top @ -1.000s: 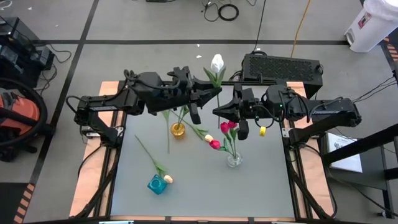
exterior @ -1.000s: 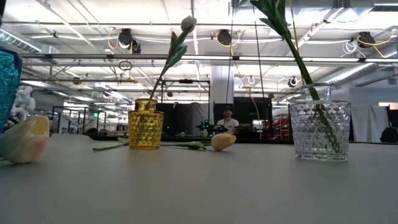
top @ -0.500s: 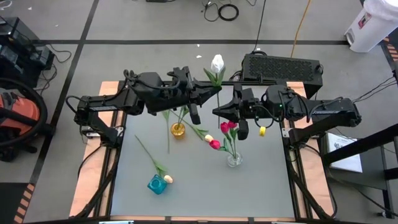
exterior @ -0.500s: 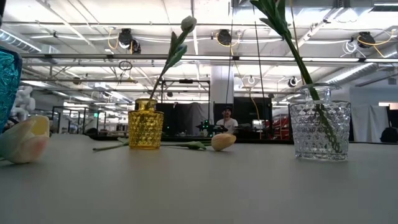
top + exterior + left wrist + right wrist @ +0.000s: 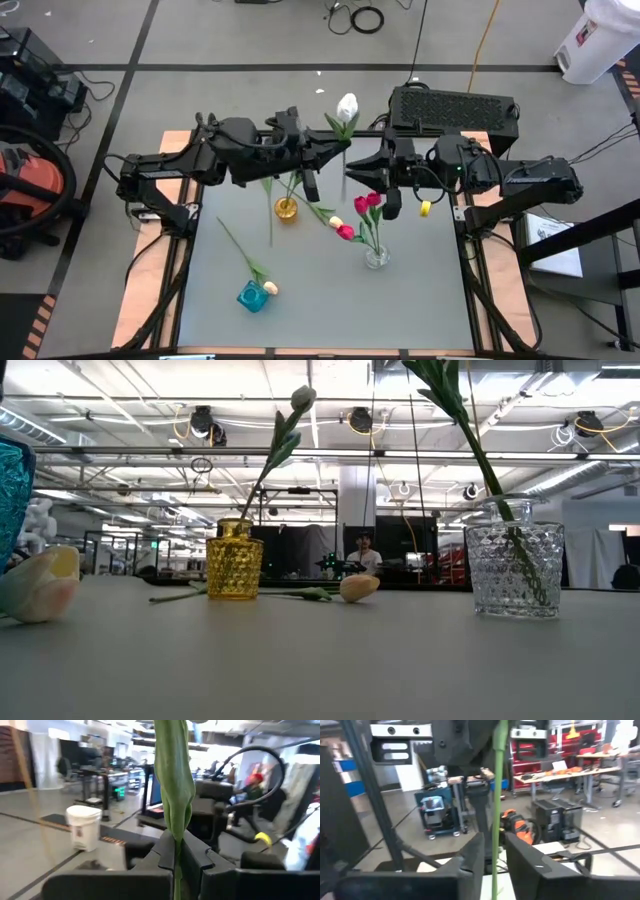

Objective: Sort flowers into vase by color
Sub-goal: Put the white tulip into the yellow vase

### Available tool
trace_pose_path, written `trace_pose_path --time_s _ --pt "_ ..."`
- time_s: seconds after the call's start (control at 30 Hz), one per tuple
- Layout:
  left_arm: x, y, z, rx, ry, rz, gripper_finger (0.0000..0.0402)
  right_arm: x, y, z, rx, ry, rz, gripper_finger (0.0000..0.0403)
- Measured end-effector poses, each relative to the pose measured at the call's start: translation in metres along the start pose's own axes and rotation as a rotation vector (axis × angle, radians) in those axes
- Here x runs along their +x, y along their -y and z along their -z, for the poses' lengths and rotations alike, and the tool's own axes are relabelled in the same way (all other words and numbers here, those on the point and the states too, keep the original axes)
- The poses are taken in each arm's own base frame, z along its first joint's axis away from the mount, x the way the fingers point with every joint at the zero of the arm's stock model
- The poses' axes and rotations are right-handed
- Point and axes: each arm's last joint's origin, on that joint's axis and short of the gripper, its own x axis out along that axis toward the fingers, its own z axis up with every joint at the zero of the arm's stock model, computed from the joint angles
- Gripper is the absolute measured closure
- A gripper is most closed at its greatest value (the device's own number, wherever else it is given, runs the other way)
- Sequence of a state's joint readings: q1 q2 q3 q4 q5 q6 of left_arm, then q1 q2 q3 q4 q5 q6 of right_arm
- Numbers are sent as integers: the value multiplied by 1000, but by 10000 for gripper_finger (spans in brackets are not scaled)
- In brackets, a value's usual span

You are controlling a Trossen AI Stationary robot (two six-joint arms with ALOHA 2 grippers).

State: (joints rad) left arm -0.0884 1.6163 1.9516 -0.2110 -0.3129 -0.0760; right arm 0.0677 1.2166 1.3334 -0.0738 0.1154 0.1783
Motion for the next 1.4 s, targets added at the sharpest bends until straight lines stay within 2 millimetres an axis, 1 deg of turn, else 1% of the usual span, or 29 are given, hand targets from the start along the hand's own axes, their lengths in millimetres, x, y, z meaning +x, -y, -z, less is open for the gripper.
trace_pose_path --time_s 0.13,0.27,0.4,0.53,0.63,0.7,0.9,1.03,1.2,1.4 --pt "-14 0 -5 42 -35 -89 392 -6 1 -4 -18 10 21 305" --pt "-29 1 -8 75 -76 -193 392 -14 1 -10 -36 34 19 287" --pt "-47 1 -14 96 -108 -273 392 -20 1 -13 -32 42 17 278" --pt "-64 1 -15 128 -164 -301 393 -30 1 -18 -31 47 10 277" --pt "-83 -3 -20 119 -202 -338 393 -39 2 -20 -34 37 11 277" --pt "-100 -6 -23 108 -223 -371 393 -47 2 -22 -37 29 12 277" --pt "-153 -16 -32 94 -268 -458 393 -72 5 -25 -39 -17 21 277" --pt "-191 -28 -34 76 -284 -505 393 -88 6 -25 -39 -56 27 277" --pt "-228 -45 -24 73 -307 -540 393 -102 8 -25 1 -87 35 277" --pt "-255 -64 -4 80 -310 -560 393 -109 9 -24 40 -108 40 277"
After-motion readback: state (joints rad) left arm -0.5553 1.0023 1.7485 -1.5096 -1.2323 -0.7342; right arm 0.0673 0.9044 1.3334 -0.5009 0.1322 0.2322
